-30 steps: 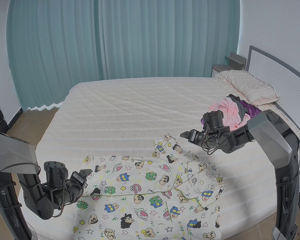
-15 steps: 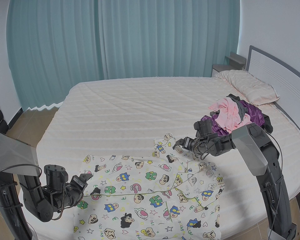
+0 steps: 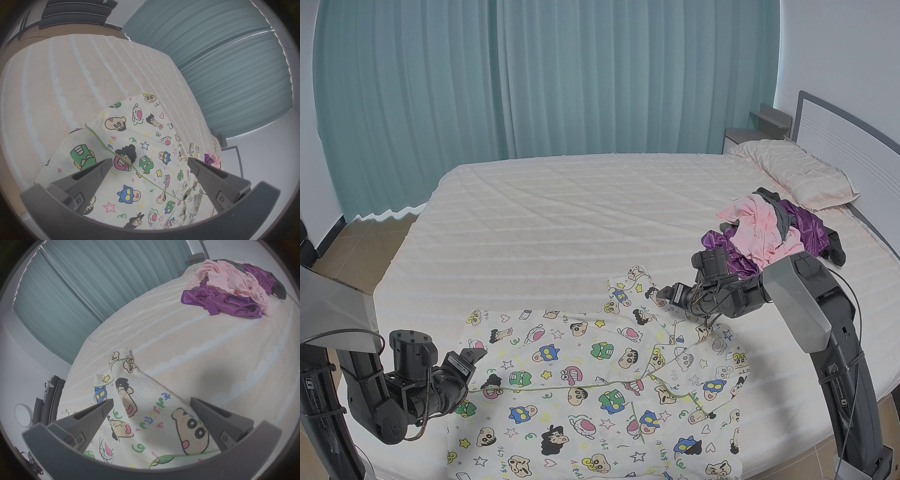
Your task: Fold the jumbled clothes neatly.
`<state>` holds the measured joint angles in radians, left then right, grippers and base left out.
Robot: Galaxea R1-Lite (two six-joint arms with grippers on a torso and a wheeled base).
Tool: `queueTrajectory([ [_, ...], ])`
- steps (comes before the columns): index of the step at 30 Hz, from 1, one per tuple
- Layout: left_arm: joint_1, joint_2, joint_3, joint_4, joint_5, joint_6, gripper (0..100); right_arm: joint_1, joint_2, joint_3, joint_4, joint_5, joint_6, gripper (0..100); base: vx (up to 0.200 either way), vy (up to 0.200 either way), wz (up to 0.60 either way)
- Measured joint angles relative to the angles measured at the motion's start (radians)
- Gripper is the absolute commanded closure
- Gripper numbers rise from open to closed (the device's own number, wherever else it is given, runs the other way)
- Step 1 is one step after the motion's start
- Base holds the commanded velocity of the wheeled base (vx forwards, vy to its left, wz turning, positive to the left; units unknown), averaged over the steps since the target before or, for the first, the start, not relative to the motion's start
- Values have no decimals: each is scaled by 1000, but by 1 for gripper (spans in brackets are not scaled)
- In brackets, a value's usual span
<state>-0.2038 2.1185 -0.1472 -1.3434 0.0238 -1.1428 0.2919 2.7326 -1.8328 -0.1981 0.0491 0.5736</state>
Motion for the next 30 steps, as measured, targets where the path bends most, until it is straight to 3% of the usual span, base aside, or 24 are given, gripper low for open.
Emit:
queueTrajectory([
  [1, 0, 0, 0, 0, 0, 0, 0, 0, 1, 3, 0, 3, 0, 100, 0, 0, 0],
  [14, 0, 3, 0, 1, 0, 0, 0, -13, -3, 20, -11, 19, 33, 100, 0, 0, 0],
  [30, 0, 4, -4, 1, 0, 2, 0, -93, -54, 90, 0, 13, 50, 100, 0, 0, 0],
])
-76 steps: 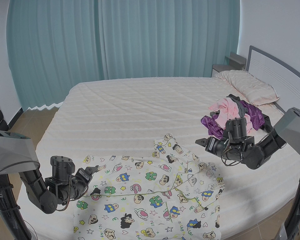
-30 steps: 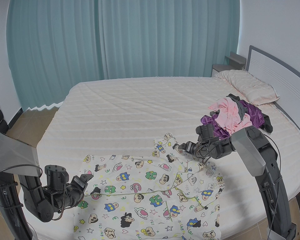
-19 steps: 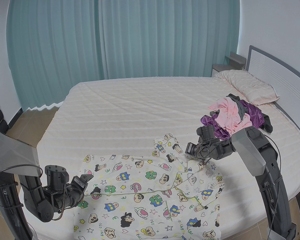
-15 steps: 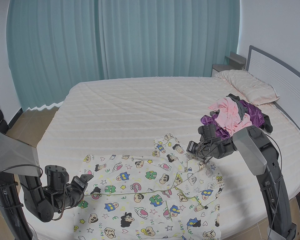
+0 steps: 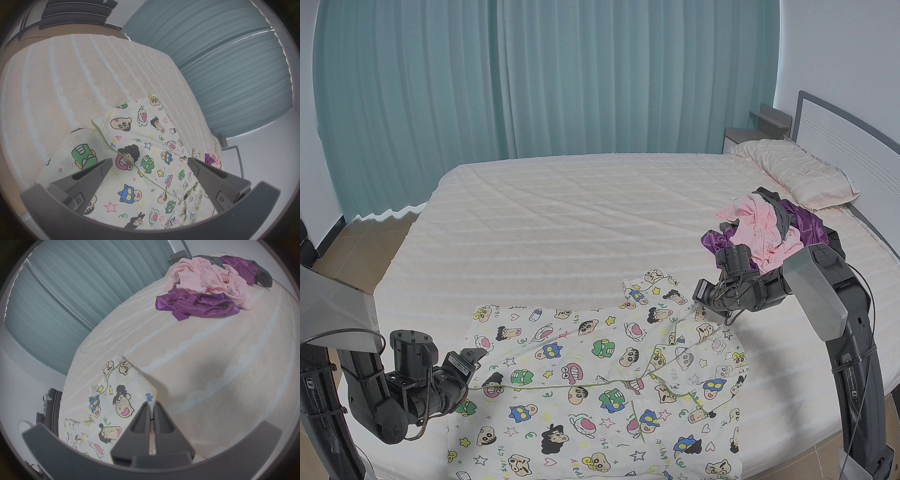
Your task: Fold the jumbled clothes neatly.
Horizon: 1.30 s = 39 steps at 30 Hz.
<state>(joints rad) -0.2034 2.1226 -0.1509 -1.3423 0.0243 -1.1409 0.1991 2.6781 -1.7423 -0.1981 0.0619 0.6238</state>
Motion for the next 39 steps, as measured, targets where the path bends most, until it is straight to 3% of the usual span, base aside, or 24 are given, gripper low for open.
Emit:
queueTrajectory([
  [1, 0, 0, 0, 0, 0, 0, 0, 0, -3, 6, 1, 0, -1, 100, 0, 0, 0],
  [2, 0, 1, -1, 0, 0, 0, 0, 0, -6, 9, 1, 0, -1, 0, 0, 0, 0],
  [11, 1, 1, -1, 0, 1, 0, 0, -1, -20, 12, -11, 1, 2, 0, 0, 0, 0],
  [20, 2, 2, 1, -1, 2, -1, 0, 19, 11, -103, -4, 5, 9, 0, 0, 0, 0],
  [26, 4, 2, 3, -1, 3, -1, 0, 51, 91, -229, 90, -4, 9, 0, 0, 0, 0],
  [33, 3, 2, 5, -1, 3, -2, 0, 70, 169, -259, 206, -40, 4, 0, 0, 0, 0],
  [34, 3, 2, 5, -1, 3, -2, 0, 74, 180, -260, 230, -46, 5, 100, 0, 0, 0],
  [39, 3, 2, 5, -1, 2, -2, 0, 82, 190, -260, 268, -54, 51, 100, 0, 0, 0],
])
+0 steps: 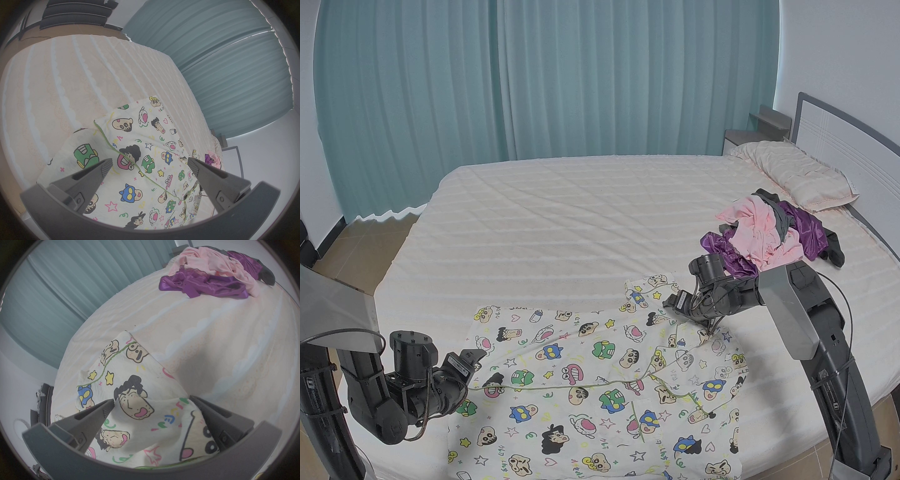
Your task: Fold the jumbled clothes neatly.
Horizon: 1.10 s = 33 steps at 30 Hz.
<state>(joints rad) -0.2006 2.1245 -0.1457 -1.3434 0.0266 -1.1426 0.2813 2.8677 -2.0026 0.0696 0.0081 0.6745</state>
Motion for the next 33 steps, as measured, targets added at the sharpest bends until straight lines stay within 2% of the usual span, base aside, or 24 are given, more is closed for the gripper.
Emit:
queueTrajectory([
  [7, -1, 0, 0, 0, 0, 0, 0, -6, -44, 7, 14, 9, 2, 100, 0, 0, 0],
  [11, -2, 0, 0, 0, 0, 0, 0, -12, -68, 8, -89, 9, -11, 100, 0, 0, 0],
  [16, -2, 0, 0, 0, 0, 0, 0, -18, -110, 15, -240, 16, -70, 100, 0, 0, 0],
  [22, -2, -1, 0, 0, -1, 0, 0, -41, -170, 136, -369, 53, -112, 100, 0, 0, 0],
  [33, -2, -4, -2, 0, -1, 0, 0, -72, -202, 263, -386, 69, -125, 100, 0, 0, 0],
])
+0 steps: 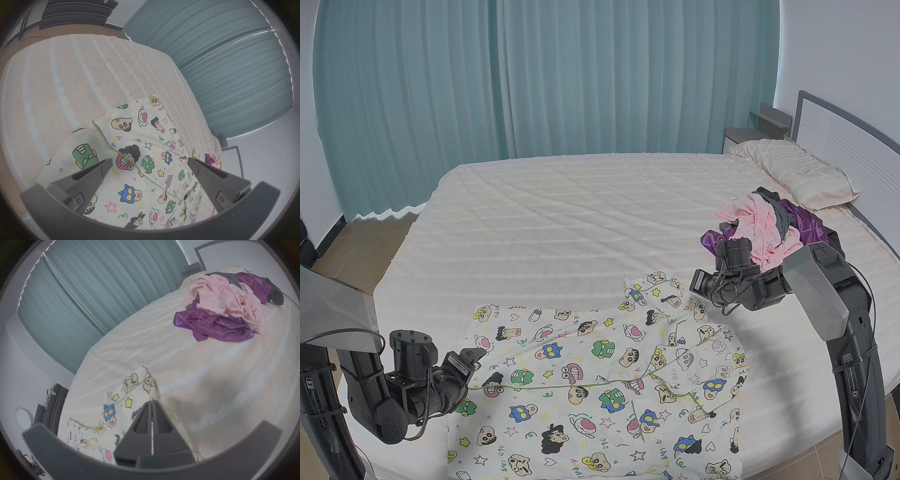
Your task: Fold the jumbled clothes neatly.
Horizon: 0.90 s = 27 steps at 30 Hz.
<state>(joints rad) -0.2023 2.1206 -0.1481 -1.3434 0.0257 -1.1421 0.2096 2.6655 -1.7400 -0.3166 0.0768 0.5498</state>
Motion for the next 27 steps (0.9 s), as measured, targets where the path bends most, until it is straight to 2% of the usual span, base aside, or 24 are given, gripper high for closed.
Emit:
queueTrajectory([
  [1, 0, 0, -1, 0, 0, 0, 0, -1, -7, 20, 0, 3, 0, 0, 0, 0, 0],
  [6, 5, -2, -8, -22, 0, 1, 0, -11, -71, 139, -21, 36, 3, 0, 0, 0, 0],
  [11, 16, -4, -10, -68, -2, 7, 0, -16, -159, 298, -102, 48, 4, 0, 0, 0, 0],
  [18, 57, 7, -84, -64, -11, 101, 0, 0, -303, 628, -301, 26, 11, 0, 0, 0, 0],
  [23, 108, 26, -254, 86, -57, 171, 0, 36, -399, 856, -471, -39, 31, 0, 0, 0, 0],
  [27, 152, 38, -423, 323, -155, 219, 0, 70, -474, 1030, -606, -82, 61, 0, 0, 0, 0],
])
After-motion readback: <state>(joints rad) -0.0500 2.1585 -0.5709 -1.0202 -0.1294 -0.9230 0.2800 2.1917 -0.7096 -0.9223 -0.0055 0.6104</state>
